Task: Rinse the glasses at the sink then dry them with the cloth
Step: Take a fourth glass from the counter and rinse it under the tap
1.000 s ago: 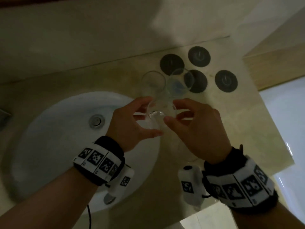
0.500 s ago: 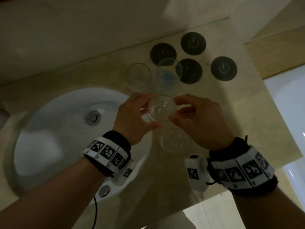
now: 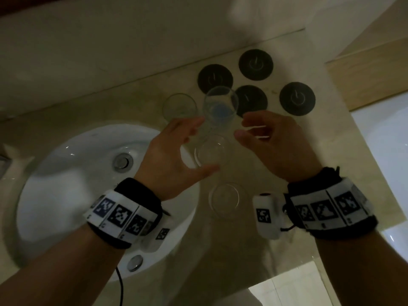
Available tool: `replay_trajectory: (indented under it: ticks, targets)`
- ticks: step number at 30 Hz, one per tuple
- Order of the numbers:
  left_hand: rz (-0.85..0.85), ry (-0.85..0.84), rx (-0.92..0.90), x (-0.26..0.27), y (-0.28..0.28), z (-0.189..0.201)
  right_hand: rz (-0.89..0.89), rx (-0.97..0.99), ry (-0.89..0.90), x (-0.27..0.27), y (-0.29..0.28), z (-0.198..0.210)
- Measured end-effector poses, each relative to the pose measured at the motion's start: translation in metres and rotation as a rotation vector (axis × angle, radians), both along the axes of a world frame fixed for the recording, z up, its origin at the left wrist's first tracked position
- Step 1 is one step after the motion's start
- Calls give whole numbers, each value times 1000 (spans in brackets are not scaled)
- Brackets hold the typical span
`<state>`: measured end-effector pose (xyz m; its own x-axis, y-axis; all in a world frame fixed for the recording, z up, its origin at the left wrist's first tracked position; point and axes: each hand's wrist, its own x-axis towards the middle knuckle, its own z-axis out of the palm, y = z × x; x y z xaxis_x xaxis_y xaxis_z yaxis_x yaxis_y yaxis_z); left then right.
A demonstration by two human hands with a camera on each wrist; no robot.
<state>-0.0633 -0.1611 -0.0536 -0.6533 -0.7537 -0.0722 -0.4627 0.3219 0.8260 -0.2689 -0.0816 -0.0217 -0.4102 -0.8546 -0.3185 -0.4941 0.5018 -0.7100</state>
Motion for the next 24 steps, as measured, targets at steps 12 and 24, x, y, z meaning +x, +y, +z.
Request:
replay_trajectory:
  ticks: [12,24]
  targets:
    - [134,-50,316,-71,-43,41,-28,38,-153,-14,-35,-27]
    - [59,-244,254,-92,-53,49,49,47,-172,-17,-48,-35]
